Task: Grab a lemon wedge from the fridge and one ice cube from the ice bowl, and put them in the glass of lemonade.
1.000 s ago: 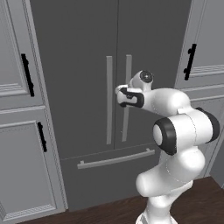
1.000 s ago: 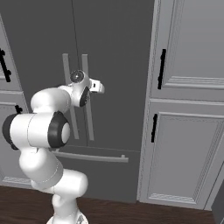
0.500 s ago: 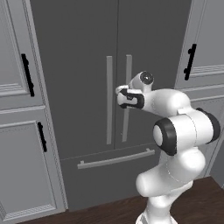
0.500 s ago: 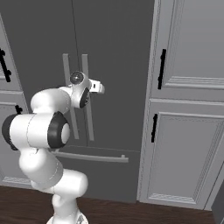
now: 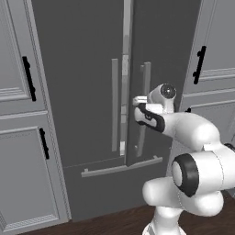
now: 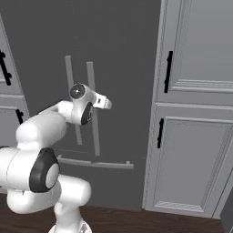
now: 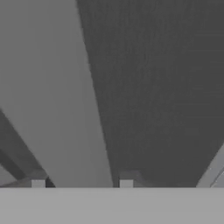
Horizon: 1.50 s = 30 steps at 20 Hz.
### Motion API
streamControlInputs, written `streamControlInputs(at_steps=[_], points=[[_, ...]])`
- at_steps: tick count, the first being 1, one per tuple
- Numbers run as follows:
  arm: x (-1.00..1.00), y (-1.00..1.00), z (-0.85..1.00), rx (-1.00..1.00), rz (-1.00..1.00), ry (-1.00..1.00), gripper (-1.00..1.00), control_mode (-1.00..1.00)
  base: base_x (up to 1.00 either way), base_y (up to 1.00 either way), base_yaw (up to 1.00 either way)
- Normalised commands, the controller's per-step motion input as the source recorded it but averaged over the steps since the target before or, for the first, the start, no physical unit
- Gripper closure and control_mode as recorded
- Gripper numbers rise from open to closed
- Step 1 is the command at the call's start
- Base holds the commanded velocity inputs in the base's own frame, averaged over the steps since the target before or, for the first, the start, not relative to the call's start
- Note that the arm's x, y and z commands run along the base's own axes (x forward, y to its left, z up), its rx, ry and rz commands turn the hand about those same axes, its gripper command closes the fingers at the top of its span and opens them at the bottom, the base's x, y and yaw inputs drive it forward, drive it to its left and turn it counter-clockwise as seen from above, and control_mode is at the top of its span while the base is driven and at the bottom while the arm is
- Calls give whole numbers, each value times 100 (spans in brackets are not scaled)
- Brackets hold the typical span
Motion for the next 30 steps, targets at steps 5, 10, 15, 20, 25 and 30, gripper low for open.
streamControlInputs(at_steps=[5,10,15,20,25,30], points=[[-100,-100,64,17,-14,0,100,-100,0,0,0],[-88,-100,81,11,-6,9,100,-100,0,0,0],[-84,-100,72,9,-4,8,100,-100,0,0,0],[-78,-68,79,7,-2,5,100,-100,0,0,0],[-88,8,99,1,3,2,100,-100,0,0,0],[-34,85,82,-10,8,13,100,-100,0,0,0]])
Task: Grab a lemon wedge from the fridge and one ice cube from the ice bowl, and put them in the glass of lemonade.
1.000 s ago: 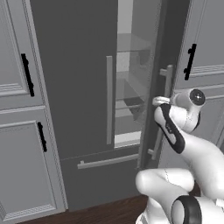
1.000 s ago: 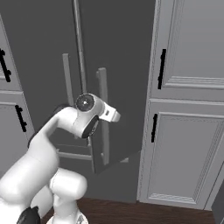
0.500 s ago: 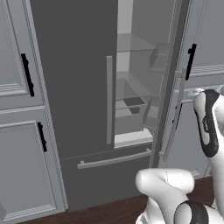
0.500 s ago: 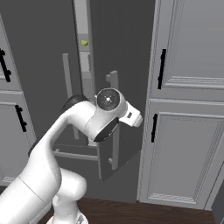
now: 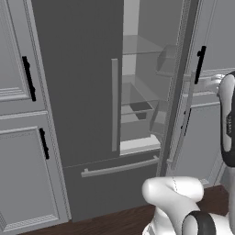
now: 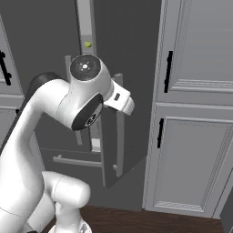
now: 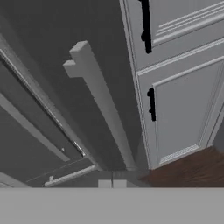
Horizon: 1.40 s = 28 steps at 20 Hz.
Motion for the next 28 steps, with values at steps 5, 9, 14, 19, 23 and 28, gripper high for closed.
streamControlInputs(at_steps=[5,9,14,19,23,28], points=[[-3,100,15,-20,0,16,100,-100,0,0,0],[26,100,-46,-31,0,17,-100,-100,0,0,0],[48,94,-46,-39,0,21,-100,-100,0,0,0],[96,65,-86,-43,6,14,-100,-100,0,0,0],[72,-4,-39,-12,21,6,-100,-100,0,0,0],[95,-1,0,-20,29,30,-100,-100,0,0,0]])
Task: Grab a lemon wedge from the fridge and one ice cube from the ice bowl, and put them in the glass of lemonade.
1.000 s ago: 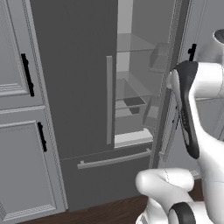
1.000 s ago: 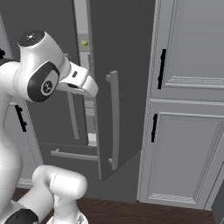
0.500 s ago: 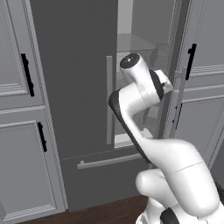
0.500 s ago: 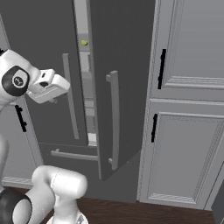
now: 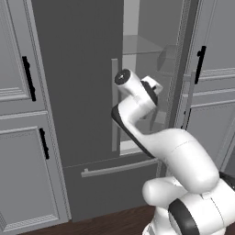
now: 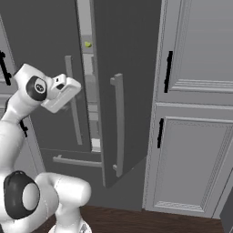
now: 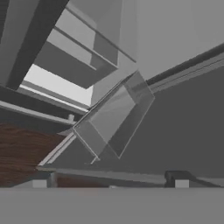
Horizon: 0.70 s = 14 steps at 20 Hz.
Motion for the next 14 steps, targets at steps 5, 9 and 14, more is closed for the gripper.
streamControlInputs(at_steps=[5,9,14], points=[[21,-21,-10,-12,26,8,-100,-100,0,0,0],[-50,-72,-23,0,10,-6,-100,-100,0,0,0],[-10,-67,-36,-4,0,-1,-100,-100,0,0,0]])
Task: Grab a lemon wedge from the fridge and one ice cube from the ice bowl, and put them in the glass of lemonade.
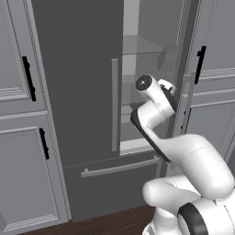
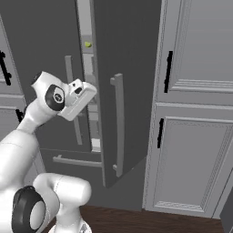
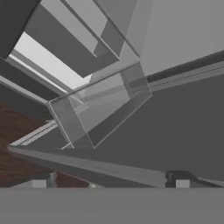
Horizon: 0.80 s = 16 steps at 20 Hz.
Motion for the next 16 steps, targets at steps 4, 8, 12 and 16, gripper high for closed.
streamControlInputs(at_steps=[4,8,12,16], points=[[39,-10,-7,-7,0,8,-100,-100,0,0,0],[30,7,8,-4,0,8,-100,-100,0,0,0],[4,19,45,-8,-3,2,-100,-100,0,0,0],[65,11,-1,-16,-19,8,-100,-100,0,0,0]])
